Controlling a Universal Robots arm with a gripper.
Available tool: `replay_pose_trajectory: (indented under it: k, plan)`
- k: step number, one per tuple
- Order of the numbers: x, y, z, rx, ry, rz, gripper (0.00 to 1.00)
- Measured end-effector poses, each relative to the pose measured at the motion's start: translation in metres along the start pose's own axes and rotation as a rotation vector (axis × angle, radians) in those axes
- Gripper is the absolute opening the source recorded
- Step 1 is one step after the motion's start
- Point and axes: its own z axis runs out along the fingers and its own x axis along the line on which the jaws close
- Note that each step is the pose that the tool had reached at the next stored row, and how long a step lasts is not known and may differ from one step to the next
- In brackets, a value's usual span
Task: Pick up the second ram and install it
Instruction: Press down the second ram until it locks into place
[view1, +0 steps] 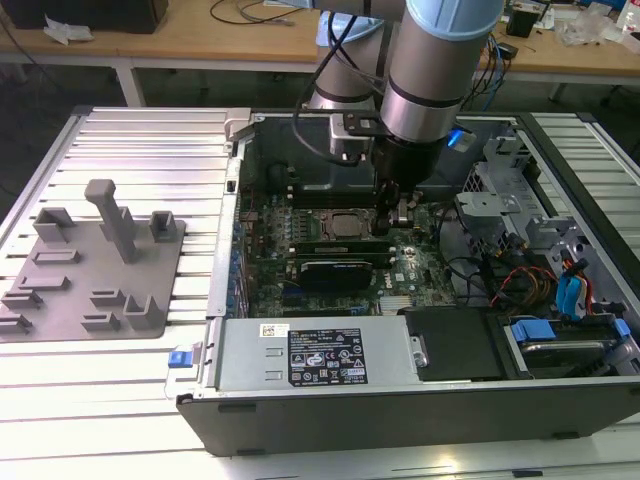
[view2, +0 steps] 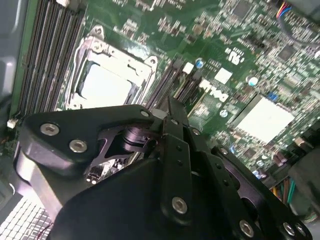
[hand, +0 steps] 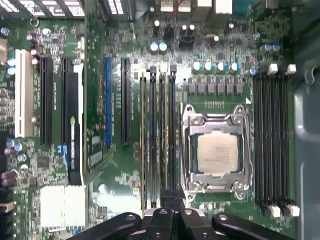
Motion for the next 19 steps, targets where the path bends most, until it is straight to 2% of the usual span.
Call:
replay_pose_trajectory:
  k: [3,9,19]
  plan:
    - [0.0002,-0.0078,0.0045,0.0,0.0002,0.001,0.08]
    - [0.0004,-0.0081,0.0091,0.0001,-0.0001,0.001,0.08]
    - [0.0004,-0.0101,0.0126,0.0001,0.0002,0.003,0.08]
